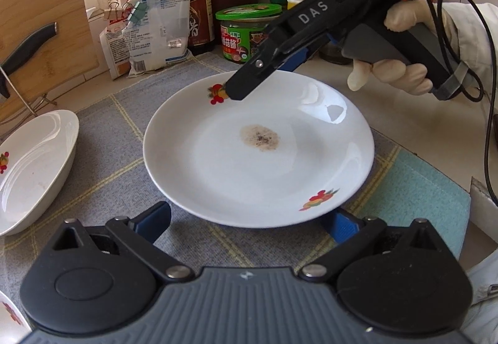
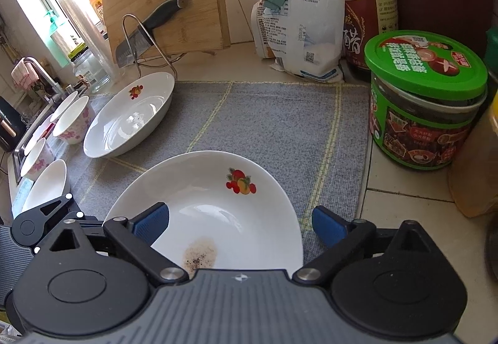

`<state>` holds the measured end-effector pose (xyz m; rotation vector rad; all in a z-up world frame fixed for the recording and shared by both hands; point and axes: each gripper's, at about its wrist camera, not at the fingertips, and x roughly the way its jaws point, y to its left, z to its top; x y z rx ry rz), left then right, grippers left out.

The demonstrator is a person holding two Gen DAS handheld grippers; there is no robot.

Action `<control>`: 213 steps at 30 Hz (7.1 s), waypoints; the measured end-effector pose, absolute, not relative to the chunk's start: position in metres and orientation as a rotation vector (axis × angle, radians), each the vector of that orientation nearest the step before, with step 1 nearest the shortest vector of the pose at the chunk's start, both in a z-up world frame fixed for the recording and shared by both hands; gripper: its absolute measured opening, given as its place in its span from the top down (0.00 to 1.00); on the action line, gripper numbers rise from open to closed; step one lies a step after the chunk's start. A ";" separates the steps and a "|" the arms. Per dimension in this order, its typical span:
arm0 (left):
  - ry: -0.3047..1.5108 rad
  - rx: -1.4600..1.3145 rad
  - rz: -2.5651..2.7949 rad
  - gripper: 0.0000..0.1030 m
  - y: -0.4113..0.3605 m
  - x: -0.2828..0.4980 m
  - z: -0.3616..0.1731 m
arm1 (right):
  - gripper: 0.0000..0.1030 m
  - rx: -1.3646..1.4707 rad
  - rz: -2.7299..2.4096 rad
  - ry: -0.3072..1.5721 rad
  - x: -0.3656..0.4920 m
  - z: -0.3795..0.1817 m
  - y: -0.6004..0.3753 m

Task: Organize plates and bowls
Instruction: 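Lift the stained plate with the right tool and set it down on the mat, then open the right tool and move it to the large flower-print plate, then grip the rim of the large flower-print plate with the right tool, then lift the large plate with the right tool and carry it over the stained plate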

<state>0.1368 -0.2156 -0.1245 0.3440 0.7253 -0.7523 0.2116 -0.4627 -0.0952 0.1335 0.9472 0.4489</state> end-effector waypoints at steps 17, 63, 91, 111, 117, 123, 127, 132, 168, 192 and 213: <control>0.636 0.225 -0.578 0.01 -0.155 0.098 -0.070 | 0.00 -0.050 0.268 0.740 0.158 -0.036 -0.393; 0.790 0.171 -0.416 0.01 0.064 0.044 -0.120 | 0.00 -0.037 0.300 0.798 0.109 -0.064 -0.199; 0.680 0.238 -0.632 0.00 0.069 0.068 -0.130 | 0.00 0.044 0.560 1.040 0.147 -0.111 -0.153; 0.683 0.274 -0.717 0.00 0.069 0.074 -0.129 | 0.00 0.084 0.682 1.085 0.199 -0.117 -0.136; 0.696 0.289 -0.735 0.00 0.066 0.079 -0.129 | 0.01 0.077 0.707 1.120 0.204 -0.115 -0.136; 0.704 0.291 -0.736 0.00 0.066 0.080 -0.128 | 0.05 0.079 0.705 1.126 0.204 -0.114 -0.139; 0.714 0.295 -0.735 0.00 0.065 0.082 -0.127 | 0.09 0.090 0.699 1.129 0.206 -0.114 -0.141; 0.722 0.299 -0.733 0.01 0.064 0.084 -0.127 | 0.09 0.092 0.695 1.128 0.206 -0.114 -0.142; 0.713 0.321 -0.753 0.01 0.031 0.076 -0.089 | 0.09 0.087 0.684 1.056 0.177 -0.072 -0.172; 0.692 0.363 -0.834 0.01 -0.053 0.077 -0.072 | 0.09 0.106 0.608 1.018 0.158 -0.059 -0.259; 0.678 0.391 -0.981 0.01 -0.154 0.106 -0.075 | 0.09 0.158 0.455 1.001 0.158 -0.057 -0.366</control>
